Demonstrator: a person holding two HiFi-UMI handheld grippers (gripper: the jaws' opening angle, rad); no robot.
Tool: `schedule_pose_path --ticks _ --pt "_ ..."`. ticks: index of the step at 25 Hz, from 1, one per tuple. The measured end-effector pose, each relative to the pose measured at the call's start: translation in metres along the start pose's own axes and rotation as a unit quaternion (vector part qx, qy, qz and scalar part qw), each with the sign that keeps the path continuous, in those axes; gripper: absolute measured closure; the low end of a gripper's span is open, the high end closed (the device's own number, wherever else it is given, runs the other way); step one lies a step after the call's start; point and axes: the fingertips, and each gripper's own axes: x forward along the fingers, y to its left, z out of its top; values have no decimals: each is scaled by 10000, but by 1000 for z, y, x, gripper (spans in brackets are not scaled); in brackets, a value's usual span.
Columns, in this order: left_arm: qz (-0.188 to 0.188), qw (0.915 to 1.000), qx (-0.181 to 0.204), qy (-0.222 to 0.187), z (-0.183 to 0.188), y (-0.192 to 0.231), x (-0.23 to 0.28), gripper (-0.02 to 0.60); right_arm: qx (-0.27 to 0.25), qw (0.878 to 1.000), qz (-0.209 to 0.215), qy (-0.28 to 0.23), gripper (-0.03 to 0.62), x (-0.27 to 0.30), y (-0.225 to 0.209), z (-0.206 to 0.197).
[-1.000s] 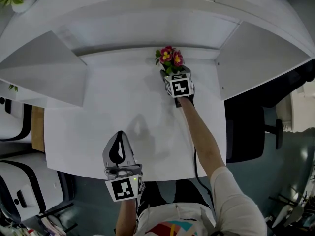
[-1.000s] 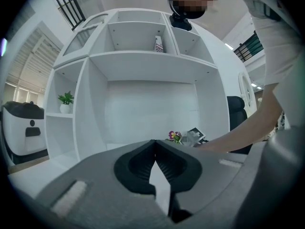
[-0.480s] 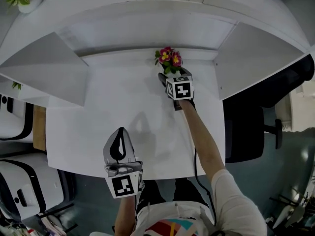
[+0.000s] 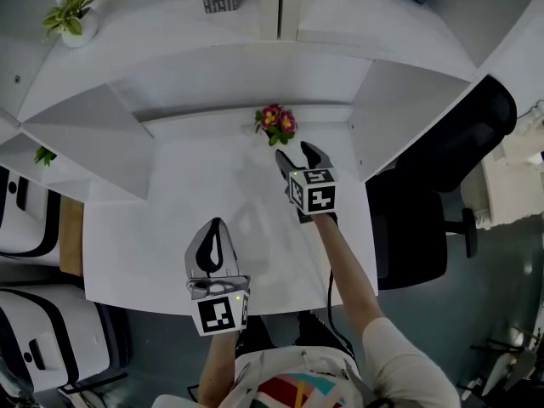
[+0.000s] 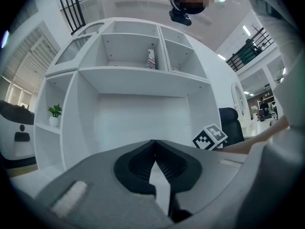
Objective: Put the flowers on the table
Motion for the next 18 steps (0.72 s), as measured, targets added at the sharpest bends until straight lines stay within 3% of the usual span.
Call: schedule_pose_path --ticks 2,5,8,15,18 --pt "-74 9999 12 -84 10 -6 -2 578 -180 9997 174 -56 340 -27 15 10" --pt "-147 9996 32 -239 25 -14 -5 578 -476 9984 204 -227 423 -75 32 21" --pt "-228 9987 124 -433 39 -18 -4 578 -201 9981 232 -534 468 -122 49 25" --pt "-340 9973 309 -577 50 -21 -12 578 -408 9931 -66 -1095 590 -204 69 26" --pt "-313 9977 368 -481 44 -16 -15 578 -440 9912 -149 -1240 592 -223 70 31"
